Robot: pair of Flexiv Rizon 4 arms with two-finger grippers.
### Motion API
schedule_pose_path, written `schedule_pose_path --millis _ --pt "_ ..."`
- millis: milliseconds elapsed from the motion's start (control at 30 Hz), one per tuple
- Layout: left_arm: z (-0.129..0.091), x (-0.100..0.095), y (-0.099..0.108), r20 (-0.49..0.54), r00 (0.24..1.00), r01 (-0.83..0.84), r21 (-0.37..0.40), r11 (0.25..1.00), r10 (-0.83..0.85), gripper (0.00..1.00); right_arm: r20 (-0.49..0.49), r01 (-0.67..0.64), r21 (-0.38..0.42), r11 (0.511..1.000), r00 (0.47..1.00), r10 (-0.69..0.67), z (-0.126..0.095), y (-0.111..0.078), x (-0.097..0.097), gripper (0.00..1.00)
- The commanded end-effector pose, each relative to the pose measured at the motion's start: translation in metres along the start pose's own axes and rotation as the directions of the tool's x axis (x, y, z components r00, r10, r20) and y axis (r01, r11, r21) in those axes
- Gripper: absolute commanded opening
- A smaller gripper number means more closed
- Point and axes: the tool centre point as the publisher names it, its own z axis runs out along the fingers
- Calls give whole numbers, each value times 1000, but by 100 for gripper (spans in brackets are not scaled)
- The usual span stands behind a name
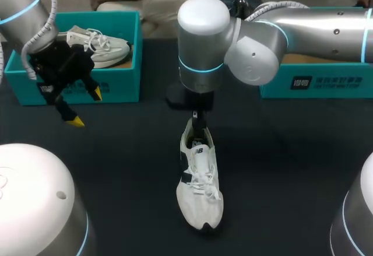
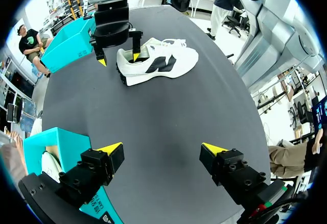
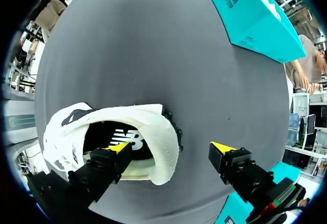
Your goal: Take the shoe out of the shoebox, open the shoe tongue, remove and reinsert the insole, then place the shoe into the shoebox
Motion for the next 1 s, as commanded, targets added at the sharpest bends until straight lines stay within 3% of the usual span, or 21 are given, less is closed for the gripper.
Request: schedule_pose_path --millis 33,133,200,400,800,1000 --pt "0 0 0 -1 1000 0 -3 1000 0 100 -2 -3 -1 1000 1000 3 2 -3 -1 100" --pt "0 0 0 -1 1000 0 -3 1000 0 100 0 -8 1 1000 1000 8 1 -5 -1 80" --pt "0 0 0 -1 1000 0 -3 1000 0 100 2 -10 4 1000 1000 10 1 -6 -1 48" --pt "0 0 0 -1 1000 0 -3 1000 0 100 3 -11 5 1000 1000 11 0 -7 -1 0" --pt "0 0 0 -1 1000 0 -3 1000 0 100 -1 -10 2 1000 1000 10 2 -3 3 0" --pt "0 0 0 -1 1000 0 -3 1000 0 100 8 -17 15 1000 1000 17 -6 -1 6 0"
